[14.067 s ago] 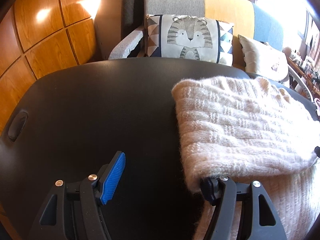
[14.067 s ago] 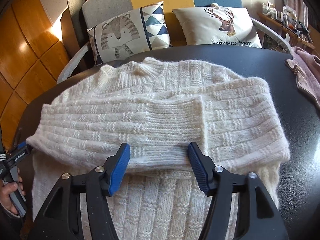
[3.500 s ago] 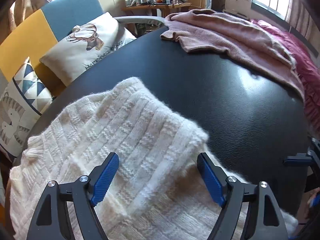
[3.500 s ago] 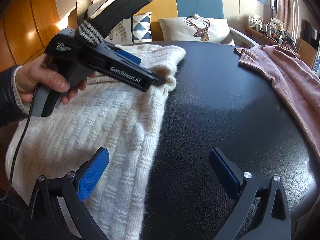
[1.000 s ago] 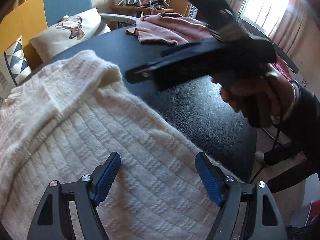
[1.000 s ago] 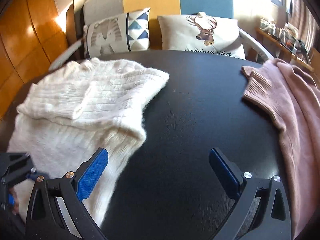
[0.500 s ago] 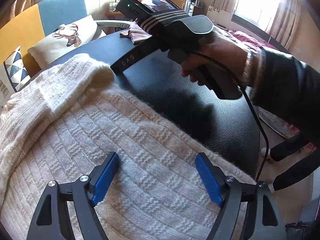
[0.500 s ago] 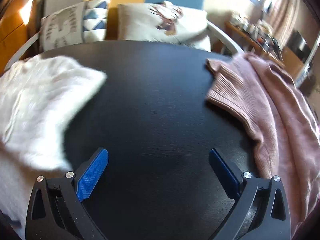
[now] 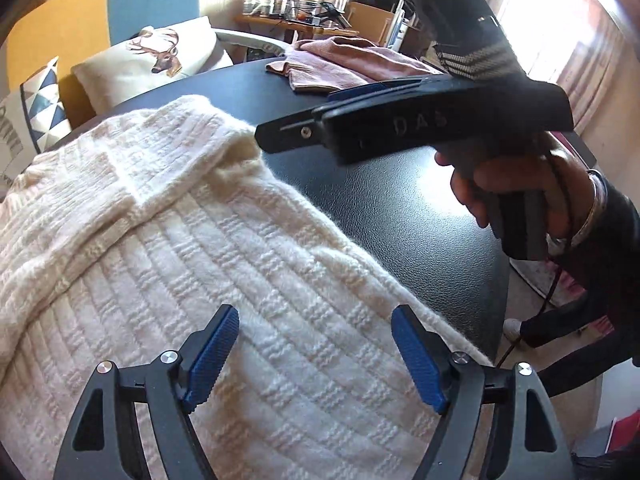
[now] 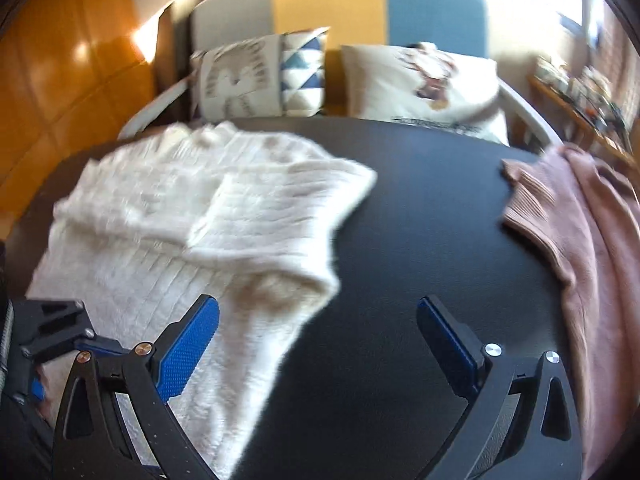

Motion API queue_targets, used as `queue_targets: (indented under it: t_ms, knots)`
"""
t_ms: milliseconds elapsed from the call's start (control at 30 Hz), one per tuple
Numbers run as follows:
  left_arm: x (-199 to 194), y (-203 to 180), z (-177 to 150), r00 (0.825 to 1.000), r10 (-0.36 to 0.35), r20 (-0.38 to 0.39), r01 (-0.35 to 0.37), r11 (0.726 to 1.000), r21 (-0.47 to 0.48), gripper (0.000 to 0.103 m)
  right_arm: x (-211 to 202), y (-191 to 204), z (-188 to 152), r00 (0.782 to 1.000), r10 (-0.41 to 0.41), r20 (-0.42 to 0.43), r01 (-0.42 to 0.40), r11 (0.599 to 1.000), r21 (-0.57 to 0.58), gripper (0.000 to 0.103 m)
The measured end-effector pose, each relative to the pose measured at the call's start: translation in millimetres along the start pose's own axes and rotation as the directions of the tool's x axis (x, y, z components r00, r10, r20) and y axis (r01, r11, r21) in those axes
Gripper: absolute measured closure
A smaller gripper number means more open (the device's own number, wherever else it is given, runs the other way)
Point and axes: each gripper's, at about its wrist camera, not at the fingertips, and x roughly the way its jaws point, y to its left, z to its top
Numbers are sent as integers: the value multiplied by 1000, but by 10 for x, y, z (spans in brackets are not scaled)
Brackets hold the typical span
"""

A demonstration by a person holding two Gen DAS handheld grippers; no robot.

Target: Fold clothes

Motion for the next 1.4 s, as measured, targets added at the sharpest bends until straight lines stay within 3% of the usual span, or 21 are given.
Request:
queue_targets:
  t_ms: [167, 233, 333, 433, 600, 733, 867, 967, 1100, 1267, 1400]
  knots:
    - [40, -153, -120, 999, -27, -22, 27, 999, 37, 23, 435, -36, -76, 982, -145, -119, 140, 989, -51, 2]
    - [84, -241, -179, 999, -32, -33, 34, 997, 70, 23, 462, -145, -93, 984, -136, -112, 136, 991, -10, 2]
    - [153, -360, -251, 1000, 18, -25, -14, 989, 144, 23, 494, -193, -75, 980, -166, -111, 166, 986, -10, 1]
    - [211, -360, -234, 1000, 25, -8, -23, 988, 152, 22, 538, -205, -39, 972, -210, -106, 208, 978, -26, 0]
    - [236, -330, -195, 1000, 25, -13, -23, 991, 131, 23, 503, -208, -42, 969, -213, -123, 214, 977, -8, 0]
    - [123, -220, -240, 1000, -6, -17, 7, 998, 68, 23, 281, -82, -56, 981, -170, -94, 171, 985, 9, 1]
    - [-77, 49, -328, 1000, 17, 9, -17, 999, -44, 23, 76, 221, 9, 1000, -16, -14, 17, 1000, 27, 0]
    - [-209, 264, -461, 998, 62, 27, -59, 992, -107, 23, 181, 436, -7, 997, 68, -42, -68, 998, 7, 0]
    - [-282, 481, -724, 995, 95, 16, -91, 982, -168, 23, 516, 472, -173, 988, 32, -153, -27, 999, 32, 0]
    - [-492, 844, -1075, 990, 136, 24, -125, 958, -260, 23, 397, 421, -235, 991, 10, -133, 1, 996, 85, 1]
    - [-881, 1300, -1352, 969, 233, 77, -192, 916, -353, 23, 90, 585, -248, 998, 22, -56, -16, 994, 105, 1]
